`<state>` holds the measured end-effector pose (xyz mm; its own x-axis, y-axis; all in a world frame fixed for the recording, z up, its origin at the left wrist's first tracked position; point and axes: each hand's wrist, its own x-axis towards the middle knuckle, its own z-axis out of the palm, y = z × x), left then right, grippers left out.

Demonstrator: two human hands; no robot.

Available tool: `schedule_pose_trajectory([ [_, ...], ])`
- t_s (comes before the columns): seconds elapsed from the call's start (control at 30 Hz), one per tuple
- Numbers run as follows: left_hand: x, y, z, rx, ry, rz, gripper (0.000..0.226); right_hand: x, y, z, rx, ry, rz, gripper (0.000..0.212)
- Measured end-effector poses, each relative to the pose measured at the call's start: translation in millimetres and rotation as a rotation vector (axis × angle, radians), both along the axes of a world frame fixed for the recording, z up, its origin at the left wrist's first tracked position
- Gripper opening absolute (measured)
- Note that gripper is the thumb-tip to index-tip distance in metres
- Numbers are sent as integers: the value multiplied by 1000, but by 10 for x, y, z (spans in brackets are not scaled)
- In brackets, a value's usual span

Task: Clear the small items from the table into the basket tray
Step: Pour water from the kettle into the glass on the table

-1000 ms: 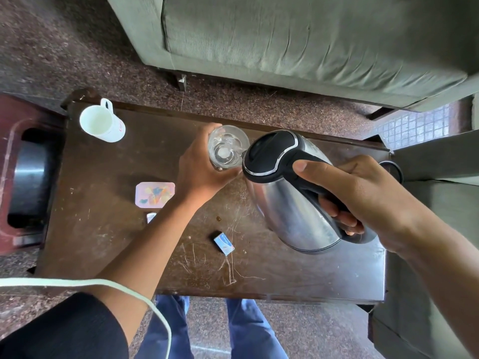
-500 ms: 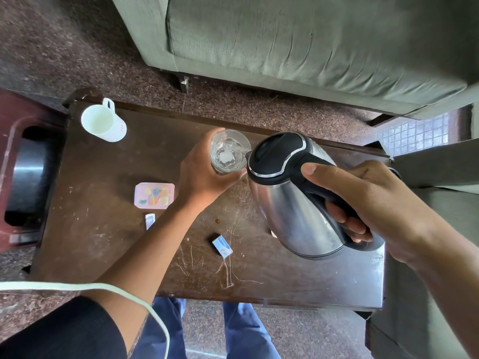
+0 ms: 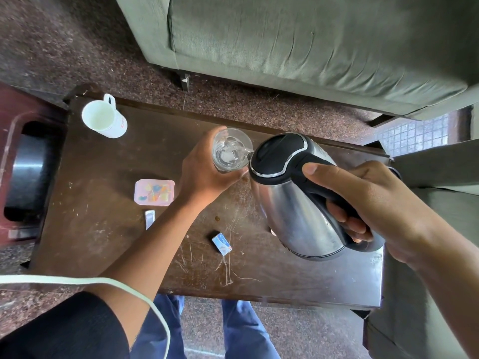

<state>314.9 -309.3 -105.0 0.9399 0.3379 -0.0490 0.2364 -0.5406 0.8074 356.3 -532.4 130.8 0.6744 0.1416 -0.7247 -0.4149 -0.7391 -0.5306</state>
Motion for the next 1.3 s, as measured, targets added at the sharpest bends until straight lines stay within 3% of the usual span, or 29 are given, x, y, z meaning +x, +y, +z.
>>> schedule_pose_trajectory([
  [1.3, -75, -74, 15, -10, 25, 16, 91, -41, -13, -35, 25, -3, 19, 69],
])
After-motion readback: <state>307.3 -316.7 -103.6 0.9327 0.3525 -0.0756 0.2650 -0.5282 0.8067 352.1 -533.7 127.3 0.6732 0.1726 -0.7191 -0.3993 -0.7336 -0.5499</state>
